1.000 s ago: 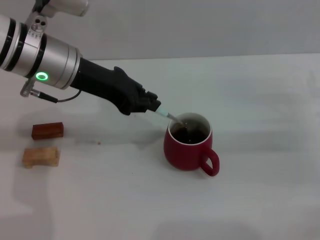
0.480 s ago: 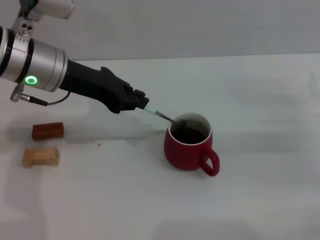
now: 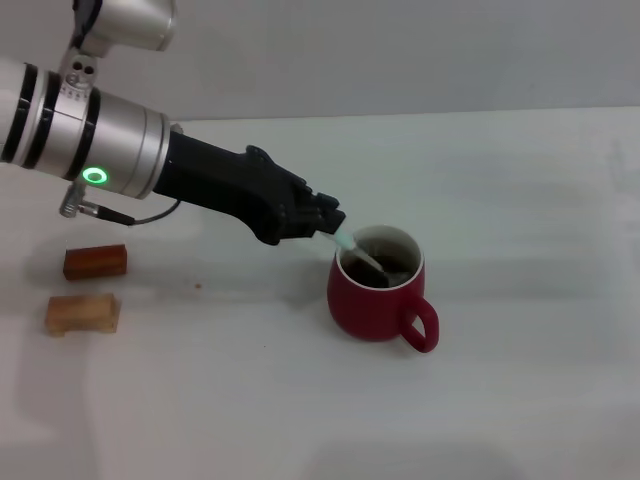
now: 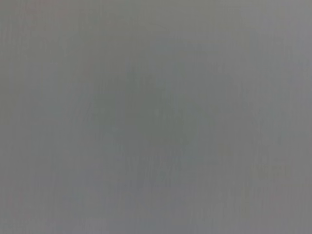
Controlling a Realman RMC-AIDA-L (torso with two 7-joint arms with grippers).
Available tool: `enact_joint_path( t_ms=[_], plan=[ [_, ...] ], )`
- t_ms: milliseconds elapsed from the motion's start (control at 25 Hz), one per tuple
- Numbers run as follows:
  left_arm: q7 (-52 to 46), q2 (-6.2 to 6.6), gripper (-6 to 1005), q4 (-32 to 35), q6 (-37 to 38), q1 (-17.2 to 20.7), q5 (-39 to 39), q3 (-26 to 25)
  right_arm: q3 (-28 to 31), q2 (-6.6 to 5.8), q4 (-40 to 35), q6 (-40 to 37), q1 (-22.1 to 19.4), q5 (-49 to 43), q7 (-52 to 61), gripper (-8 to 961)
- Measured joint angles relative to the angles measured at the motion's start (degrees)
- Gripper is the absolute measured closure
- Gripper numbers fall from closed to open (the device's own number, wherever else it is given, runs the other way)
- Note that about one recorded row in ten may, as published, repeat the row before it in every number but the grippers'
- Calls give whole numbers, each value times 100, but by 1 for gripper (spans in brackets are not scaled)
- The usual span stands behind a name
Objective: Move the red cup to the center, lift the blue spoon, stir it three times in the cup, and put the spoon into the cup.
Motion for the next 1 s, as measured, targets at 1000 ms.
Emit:
enact_joint_path(
  t_ms=[1000],
  plan=[
    [262,-39,630,-287,-1078,314,-1027,17,-9,0,0,19,-64,-8,-3,447]
  ],
)
